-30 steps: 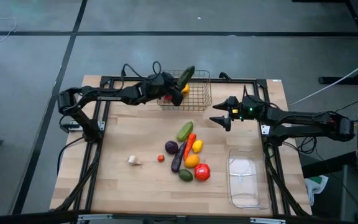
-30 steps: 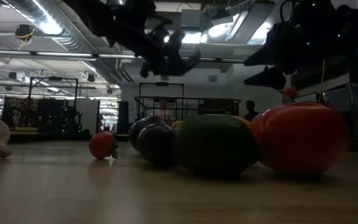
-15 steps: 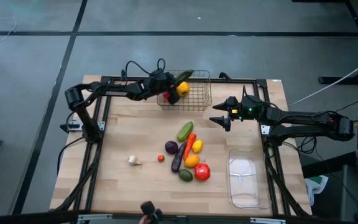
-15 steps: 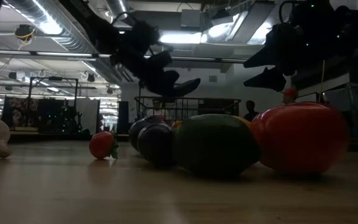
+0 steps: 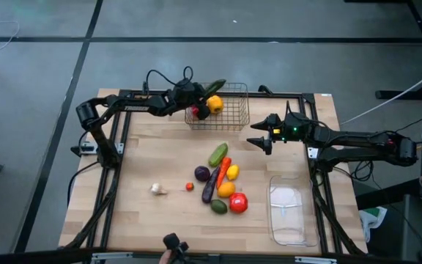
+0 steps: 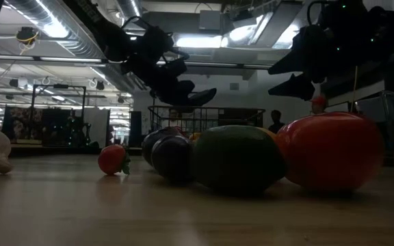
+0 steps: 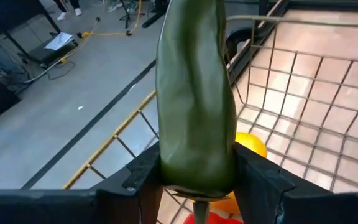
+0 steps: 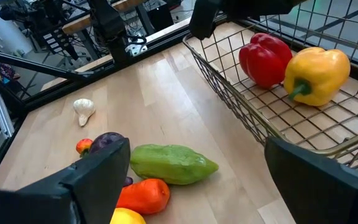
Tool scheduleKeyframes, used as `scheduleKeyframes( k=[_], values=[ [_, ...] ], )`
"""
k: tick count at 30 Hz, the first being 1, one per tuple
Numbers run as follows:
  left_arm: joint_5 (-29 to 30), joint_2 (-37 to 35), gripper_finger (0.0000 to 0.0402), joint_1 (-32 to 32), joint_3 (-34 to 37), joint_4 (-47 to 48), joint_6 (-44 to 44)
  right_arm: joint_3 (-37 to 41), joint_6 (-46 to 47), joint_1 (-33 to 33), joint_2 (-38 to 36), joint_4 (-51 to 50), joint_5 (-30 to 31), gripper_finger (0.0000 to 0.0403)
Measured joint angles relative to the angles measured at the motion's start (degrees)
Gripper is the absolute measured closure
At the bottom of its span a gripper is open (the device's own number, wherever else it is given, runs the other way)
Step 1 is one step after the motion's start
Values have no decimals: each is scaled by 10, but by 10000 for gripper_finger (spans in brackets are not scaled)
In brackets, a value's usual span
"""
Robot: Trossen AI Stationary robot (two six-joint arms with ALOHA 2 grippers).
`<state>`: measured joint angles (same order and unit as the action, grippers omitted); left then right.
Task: Sort produce into baskets
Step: Put the green chili pepper into the wire basket
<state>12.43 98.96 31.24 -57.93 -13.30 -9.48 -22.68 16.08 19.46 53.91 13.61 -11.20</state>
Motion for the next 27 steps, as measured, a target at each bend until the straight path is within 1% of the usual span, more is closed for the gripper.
scheduleKeyframes(
  k=[3, 6, 20, 23, 27],
  values=[
    [-15, 0, 240, 0, 0, 31, -5, 0, 0, 0, 0, 0, 0, 33],
    [-17, 0, 240, 0, 0, 53, -11, 0, 0, 0, 0, 0, 0, 33],
    [-18, 0, 239, 5, 0, 69, -14, 0, 0, 0, 0, 0, 0, 33],
    [-18, 0, 232, 5, 0, 69, -14, 0, 0, 0, 0, 0, 0, 33],
    [-18, 0, 209, 5, 0, 69, -14, 0, 0, 0, 0, 0, 0, 33]
  ],
)
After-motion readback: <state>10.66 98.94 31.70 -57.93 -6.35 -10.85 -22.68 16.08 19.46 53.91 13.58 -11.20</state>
